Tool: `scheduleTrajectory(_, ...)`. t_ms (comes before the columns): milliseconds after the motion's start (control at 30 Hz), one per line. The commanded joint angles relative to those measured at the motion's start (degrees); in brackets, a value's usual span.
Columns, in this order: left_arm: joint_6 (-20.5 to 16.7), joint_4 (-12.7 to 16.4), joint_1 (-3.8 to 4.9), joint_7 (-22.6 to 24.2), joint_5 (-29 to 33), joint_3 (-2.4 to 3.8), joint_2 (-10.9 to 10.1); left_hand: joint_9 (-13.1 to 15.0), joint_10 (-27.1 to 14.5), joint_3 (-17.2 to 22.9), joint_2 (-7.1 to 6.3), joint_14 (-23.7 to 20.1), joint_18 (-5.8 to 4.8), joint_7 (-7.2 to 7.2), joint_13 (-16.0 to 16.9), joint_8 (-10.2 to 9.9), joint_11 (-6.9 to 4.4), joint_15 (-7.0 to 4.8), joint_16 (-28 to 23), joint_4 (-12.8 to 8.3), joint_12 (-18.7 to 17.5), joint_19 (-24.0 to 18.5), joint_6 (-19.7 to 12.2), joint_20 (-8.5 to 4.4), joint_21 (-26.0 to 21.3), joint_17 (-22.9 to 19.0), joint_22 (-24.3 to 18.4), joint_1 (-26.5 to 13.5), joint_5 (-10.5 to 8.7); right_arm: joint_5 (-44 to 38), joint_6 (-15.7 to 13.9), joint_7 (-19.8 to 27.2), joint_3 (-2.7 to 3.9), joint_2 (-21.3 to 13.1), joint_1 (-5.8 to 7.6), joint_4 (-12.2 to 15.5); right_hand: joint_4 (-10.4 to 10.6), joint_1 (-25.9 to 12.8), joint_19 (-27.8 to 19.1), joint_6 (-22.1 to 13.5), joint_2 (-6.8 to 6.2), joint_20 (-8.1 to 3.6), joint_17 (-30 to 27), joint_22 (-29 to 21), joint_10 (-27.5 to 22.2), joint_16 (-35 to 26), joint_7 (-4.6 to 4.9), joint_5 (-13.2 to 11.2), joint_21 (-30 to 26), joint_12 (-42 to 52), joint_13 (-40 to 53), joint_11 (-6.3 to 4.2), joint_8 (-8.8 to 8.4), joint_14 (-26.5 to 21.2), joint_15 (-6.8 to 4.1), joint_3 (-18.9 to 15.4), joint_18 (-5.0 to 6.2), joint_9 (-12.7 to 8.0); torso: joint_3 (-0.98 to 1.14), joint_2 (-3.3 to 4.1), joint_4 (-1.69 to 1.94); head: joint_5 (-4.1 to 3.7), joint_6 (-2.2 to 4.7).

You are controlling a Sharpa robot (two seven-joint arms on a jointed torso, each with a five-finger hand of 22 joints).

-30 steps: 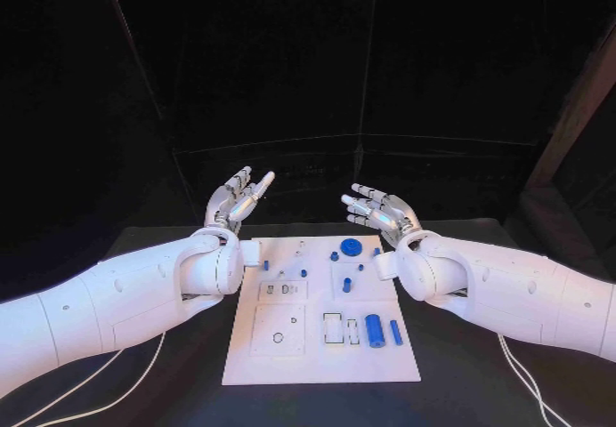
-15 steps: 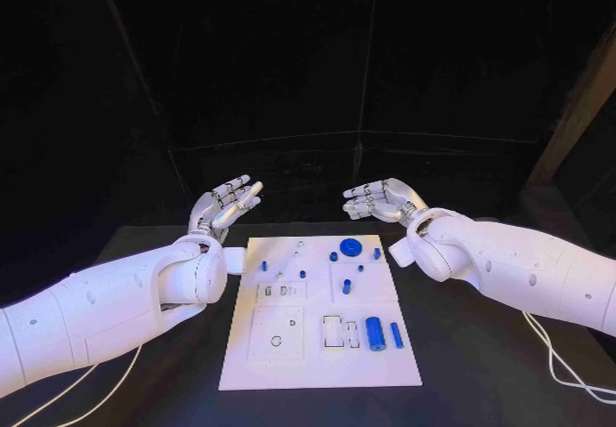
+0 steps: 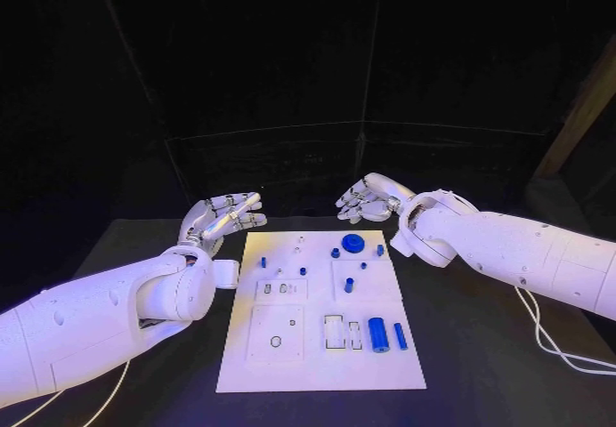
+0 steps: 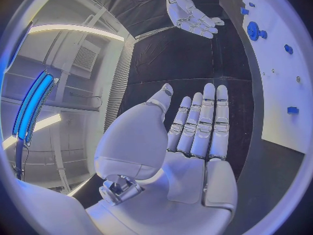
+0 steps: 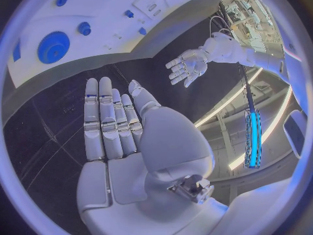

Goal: Assemble the parts on the task board

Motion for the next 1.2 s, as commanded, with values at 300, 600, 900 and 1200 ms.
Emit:
scheduleTrajectory(300, 3.21, 5.41, 0.10, -0.19, -3.22, 0.07, -2.31, -0.12, 1.22, 0.02, -0.08, 1.16, 0.80, -0.15, -0.11, -0.58, -0.06, -0.30, -0.72, -0.71, -0.93, 1.30, 0.99, -0.36, -0.26, 0.97, -0.45, 0.77, 0.05, -23.33, 8.08, -8.43, 0.06, -0.39, 0.47, 2.47, -1.69, -3.54, 11.18, 3.23, -3.20, -5.08, 14.96, 8.32, 4.08, 22.01, -2.17, -0.05, 15.69, -2.40, 0.05, -2.57, -1.34, 12.02, -3.58, 1.59, 0.35, -0.04, -0.24, 2.94, 1.09, -0.94, 0.45)
scheduleTrajectory(600, 2.89, 7.78, 0.08, -0.21, -3.33, 0.06, -3.05, -0.14, 1.19, -0.03, -0.23, 1.27, 0.78, -0.04, -0.14, -0.79, 0.01, -0.29, -0.88, -0.81, -1.17, 1.49, 0.96, -0.38, -0.35, 1.14, -0.53, 0.75, 0.04, -26.19, 9.05, -9.44, 0.05, -0.97, 0.50, 4.10, -1.25, -4.21, 10.07, 2.30, -4.20, -4.66, 26.81, 11.93, 2.48, 34.89, -2.06, -0.26, 21.30, -1.77, 0.25, -2.17, -1.26, 11.27, -3.32, 2.18, 0.41, 0.02, -0.27, 4.08, 1.36, -1.34, 0.53)
scheduleTrajectory(900, 3.00, 8.43, 0.09, -0.46, -3.34, 0.06, -3.36, -0.14, 1.23, -0.08, -0.29, 1.20, 0.75, 0.04, -0.15, -0.89, 0.06, -0.24, -1.07, -0.83, -1.29, 1.55, 1.00, -0.37, -0.45, 1.22, -0.60, 0.66, 0.04, -27.66, 9.26, -10.13, 0.05, -0.67, 0.49, 3.85, -1.12, -3.87, 8.73, 1.90, -4.39, -4.24, 36.22, 14.94, 1.68, 44.15, -1.90, -0.16, 25.89, -1.44, 0.25, -2.05, -1.25, 11.04, -3.13, 3.50, 0.46, 0.03, -0.28, 4.82, 1.64, -1.45, 0.45)
scheduleTrajectory(1200, 3.09, 8.76, 0.09, -0.67, -3.34, 0.06, -3.46, -0.14, 1.23, -0.10, -0.29, 1.18, 0.75, 0.08, -0.15, -0.93, 0.08, -0.23, -1.12, -0.83, -1.33, 1.57, 1.01, -0.36, -0.48, 1.24, -0.63, 0.64, 0.04, -27.93, 10.22, -10.30, 0.04, 0.42, 0.48, 2.75, -1.11, -3.65, 7.99, 1.86, -4.17, -4.06, 39.53, 16.74, 1.66, 47.54, -1.94, 0.10, 28.37, -1.22, 0.20, -2.04, -1.24, 10.88, -3.13, 4.82, 0.48, 0.02, -0.31, 5.33, 1.75, -1.50, 0.38)
